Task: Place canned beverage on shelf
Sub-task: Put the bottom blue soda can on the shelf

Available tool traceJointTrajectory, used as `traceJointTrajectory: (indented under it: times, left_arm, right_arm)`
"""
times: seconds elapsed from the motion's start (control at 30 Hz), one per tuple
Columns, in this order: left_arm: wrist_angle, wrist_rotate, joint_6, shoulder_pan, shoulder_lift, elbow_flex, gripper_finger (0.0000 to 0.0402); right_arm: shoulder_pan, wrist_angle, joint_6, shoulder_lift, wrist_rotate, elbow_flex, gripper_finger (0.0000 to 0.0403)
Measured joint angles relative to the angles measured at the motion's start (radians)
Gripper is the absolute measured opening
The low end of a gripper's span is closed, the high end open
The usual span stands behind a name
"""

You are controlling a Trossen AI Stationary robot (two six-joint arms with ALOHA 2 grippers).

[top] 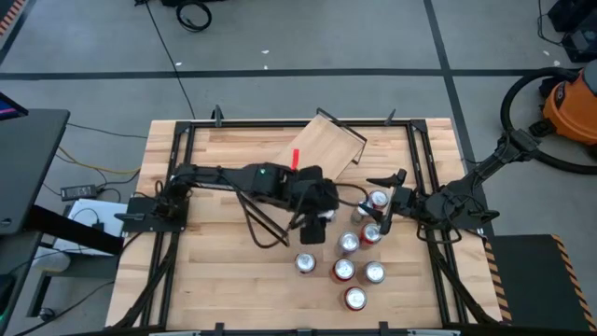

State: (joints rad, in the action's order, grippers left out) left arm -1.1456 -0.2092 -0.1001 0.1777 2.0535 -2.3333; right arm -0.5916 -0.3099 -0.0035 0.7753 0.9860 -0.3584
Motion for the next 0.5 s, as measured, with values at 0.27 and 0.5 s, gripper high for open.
traceJointTrajectory:
  times: [0.27,0.5]
  left_arm:
    - [-0.143,0.002,-0.014,-0.046,-0.107,0.001,0.0242]
    - [-0.222,0.002,-0.014,-0.149,-0.185,0.005,0.0243]
  right_arm:
    - [0.000,0.003,0.011,0.003,-0.008,0.000,0.0373]
    - [0.000,0.006,0.031,0.003,-0.015,0.000,0.0373]
